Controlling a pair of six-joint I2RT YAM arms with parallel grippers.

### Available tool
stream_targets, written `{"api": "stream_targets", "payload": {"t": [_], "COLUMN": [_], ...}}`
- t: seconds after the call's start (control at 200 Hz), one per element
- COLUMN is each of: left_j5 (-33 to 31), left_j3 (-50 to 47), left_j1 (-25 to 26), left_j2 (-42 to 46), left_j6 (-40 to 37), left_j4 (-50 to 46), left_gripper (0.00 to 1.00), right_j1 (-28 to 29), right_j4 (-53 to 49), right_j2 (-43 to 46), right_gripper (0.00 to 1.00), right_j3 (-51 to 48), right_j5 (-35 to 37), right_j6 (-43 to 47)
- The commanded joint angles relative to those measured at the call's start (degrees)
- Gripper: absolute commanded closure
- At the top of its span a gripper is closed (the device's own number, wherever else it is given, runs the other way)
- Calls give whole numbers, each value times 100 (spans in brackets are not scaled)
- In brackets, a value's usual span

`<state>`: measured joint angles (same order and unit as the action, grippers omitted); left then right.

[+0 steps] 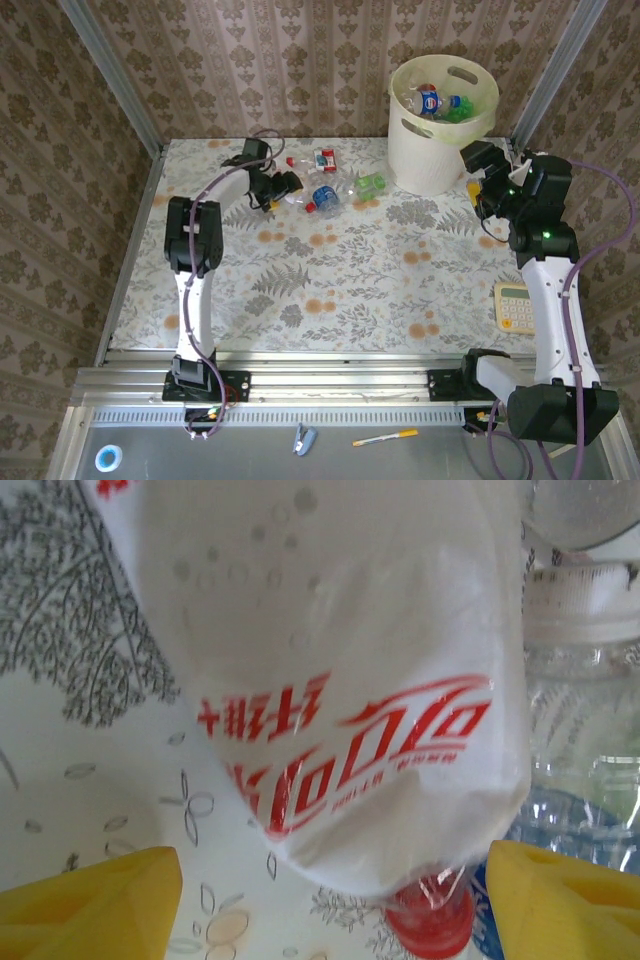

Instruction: Throw the plastic bottles in the bin

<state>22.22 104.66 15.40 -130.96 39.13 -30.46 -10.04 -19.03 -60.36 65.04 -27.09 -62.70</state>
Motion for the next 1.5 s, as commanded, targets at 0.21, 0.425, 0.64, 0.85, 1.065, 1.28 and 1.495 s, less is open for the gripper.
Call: {"api": "stream_targets", "payload": {"t": [0.21, 0.425, 0.64, 0.85, 1.065, 1.28, 1.495], "left_j5": [-197, -179, -182, -299, -418, -418, -225], "left_j3": [964, 1174, 903, 387, -41, -918, -1838], "left_j1": [68, 34, -44, -152, -170, -177, -186], "left_j2": [-694, -842, -571, -158, 313, 1162, 2049], "left_j6": [-100, -409, -859, -1241, -1811, -2424, -2945], "left_j4": [-1056, -1309, -1340, -1411, -1481, -1198, -850], "left_gripper": [36, 51, 64, 80, 90, 95, 98], "right_j1": [-33, -18, -17, -18, -11, 78, 326], "right_j4": [-83, 37, 70, 81, 122, 121, 130], "right_j2": [147, 138, 117, 113, 101, 130, 81], "right_gripper": [0, 0, 0, 0, 0, 0, 0], "right_j3": [-120, -195, -219, -257, -296, -383, -489], "right_j5": [-60, -64, -69, -60, -77, -77, -27], "right_j6": [110, 23, -12, -19, -59, -65, -66]}}
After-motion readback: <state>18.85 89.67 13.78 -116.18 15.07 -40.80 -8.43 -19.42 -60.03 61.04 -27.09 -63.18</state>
